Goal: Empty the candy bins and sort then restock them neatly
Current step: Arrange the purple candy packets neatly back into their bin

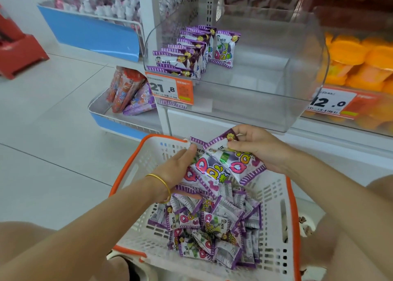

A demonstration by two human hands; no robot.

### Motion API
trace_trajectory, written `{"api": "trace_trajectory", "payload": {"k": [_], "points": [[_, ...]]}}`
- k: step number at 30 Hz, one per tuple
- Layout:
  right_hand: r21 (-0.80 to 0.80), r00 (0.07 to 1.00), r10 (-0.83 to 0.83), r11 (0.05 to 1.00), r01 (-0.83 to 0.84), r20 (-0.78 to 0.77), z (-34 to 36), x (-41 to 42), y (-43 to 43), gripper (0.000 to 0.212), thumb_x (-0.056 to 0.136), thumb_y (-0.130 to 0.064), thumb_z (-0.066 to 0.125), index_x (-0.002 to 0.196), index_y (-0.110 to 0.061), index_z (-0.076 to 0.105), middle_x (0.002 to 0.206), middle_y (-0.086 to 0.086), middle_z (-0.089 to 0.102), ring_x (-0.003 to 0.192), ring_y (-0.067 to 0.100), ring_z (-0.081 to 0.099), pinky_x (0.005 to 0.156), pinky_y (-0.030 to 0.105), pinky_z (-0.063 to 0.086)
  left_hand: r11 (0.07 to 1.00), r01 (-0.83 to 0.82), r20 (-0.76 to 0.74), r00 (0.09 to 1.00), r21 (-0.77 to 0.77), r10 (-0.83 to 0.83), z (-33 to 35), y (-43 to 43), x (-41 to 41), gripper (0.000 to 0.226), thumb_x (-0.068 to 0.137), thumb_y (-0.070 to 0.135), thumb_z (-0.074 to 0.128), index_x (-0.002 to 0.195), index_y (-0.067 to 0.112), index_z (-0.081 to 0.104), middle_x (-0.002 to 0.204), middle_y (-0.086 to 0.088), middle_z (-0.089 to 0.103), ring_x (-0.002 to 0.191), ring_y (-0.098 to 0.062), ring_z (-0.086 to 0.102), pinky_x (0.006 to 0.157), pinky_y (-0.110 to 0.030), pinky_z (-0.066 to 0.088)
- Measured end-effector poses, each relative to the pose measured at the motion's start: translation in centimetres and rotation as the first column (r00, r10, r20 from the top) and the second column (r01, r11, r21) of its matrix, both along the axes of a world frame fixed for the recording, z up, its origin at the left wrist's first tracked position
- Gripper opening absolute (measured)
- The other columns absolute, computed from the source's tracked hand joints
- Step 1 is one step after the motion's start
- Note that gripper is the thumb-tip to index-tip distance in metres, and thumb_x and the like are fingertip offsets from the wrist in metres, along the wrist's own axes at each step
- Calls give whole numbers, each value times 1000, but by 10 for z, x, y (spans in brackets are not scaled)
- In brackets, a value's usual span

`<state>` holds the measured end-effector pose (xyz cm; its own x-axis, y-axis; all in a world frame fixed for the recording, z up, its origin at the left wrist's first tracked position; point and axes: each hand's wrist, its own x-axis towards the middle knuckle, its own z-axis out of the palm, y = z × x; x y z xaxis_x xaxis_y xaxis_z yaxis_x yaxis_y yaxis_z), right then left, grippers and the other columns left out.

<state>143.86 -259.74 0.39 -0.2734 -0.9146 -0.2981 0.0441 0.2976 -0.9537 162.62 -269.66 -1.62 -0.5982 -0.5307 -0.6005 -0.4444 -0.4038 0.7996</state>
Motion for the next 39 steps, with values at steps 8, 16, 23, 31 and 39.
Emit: {"api": "trace_trajectory", "payload": {"k": [8,16,23,31,39], "points": [[-84,944,-331,940,330,5,-17,20,-14,3,91,-7,59,89,-10,59,83,4,67,71,15,64,69,29,51,982,15,-155,988,187,14,-7,-2,-1,32,84,25,65,113,17,54,97,-9,74,85,-27,71,69,-49,59],[157,842,-448,894,420,300,-21,39,-12,30,96,-29,54,117,-11,43,109,15,66,98,32,67,89,54,52,979,-199,-212,956,37,202,-11,7,-11,81,70,43,78,136,19,37,132,-15,55,112,-36,59,87,-55,52],[86,867,-445,895,437,224,-24,51,-6,31,90,-37,60,114,-17,55,104,8,71,95,27,69,90,52,52,985,-170,-266,948,41,175,-7,15,-17,32,97,33,49,125,20,46,114,-11,68,99,-29,68,80,-48,57],[30,933,-315,949,315,176,-16,46,-3,21,94,-32,54,113,-40,52,118,0,64,105,23,65,98,52,47,984,-177,-214,961,15,176,-3,16,-24,31,101,39,36,125,22,48,108,-9,69,93,-29,70,81,-52,56],[-23,955,-284,958,287,85,-3,58,-3,55,96,-39,47,146,-36,25,128,-13,45,117,6,43,98,27,33,961,-19,-213,976,-275,-41,8,24,-24,55,81,53,66,121,26,40,116,5,60,109,-11,60,90,-31,51]]}}
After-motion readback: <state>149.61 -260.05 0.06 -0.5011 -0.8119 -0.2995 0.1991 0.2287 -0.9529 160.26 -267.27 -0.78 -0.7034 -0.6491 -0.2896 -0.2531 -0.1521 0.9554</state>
